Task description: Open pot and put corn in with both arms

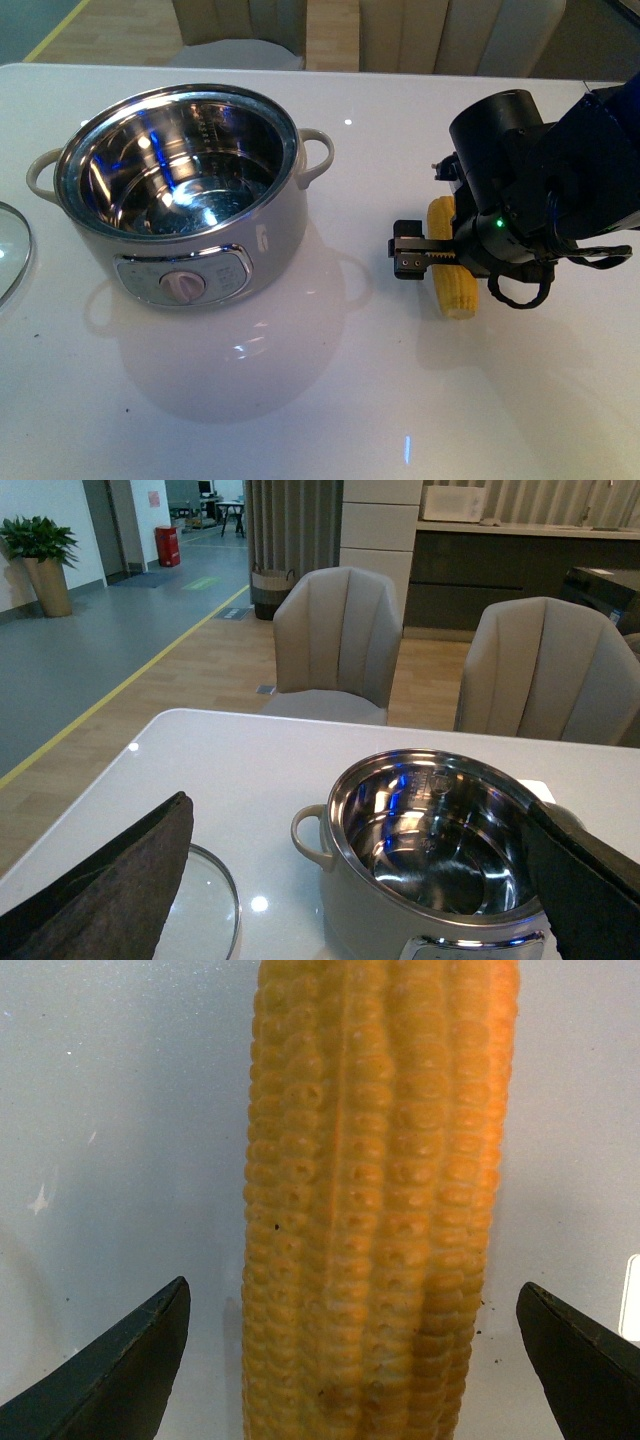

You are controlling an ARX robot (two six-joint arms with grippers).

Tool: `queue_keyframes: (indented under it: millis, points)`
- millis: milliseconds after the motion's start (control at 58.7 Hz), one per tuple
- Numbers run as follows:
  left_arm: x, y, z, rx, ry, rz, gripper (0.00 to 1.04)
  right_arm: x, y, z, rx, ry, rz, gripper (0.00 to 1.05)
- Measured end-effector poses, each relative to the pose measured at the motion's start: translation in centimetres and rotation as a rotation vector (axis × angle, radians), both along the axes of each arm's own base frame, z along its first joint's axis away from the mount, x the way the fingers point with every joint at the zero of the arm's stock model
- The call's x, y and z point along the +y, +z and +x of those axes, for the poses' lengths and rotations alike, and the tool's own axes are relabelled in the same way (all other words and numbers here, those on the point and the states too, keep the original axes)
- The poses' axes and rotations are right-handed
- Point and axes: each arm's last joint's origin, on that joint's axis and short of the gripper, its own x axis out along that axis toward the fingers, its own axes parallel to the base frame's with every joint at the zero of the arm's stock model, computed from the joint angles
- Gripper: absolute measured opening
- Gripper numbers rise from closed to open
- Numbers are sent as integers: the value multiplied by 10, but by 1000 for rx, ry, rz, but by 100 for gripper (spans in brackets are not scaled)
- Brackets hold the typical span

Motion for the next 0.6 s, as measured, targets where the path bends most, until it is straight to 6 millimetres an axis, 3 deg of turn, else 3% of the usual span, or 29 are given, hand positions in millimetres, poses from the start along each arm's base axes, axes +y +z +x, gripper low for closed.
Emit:
queue_keyframes:
  millis: [341, 596]
  points:
    - [0, 0, 0, 0, 0, 0, 98, -3, -7, 1, 27, -17, 8, 44]
    - [0, 0, 0, 0, 0, 0, 98, -11, -4, -12, 34, -7, 40, 27]
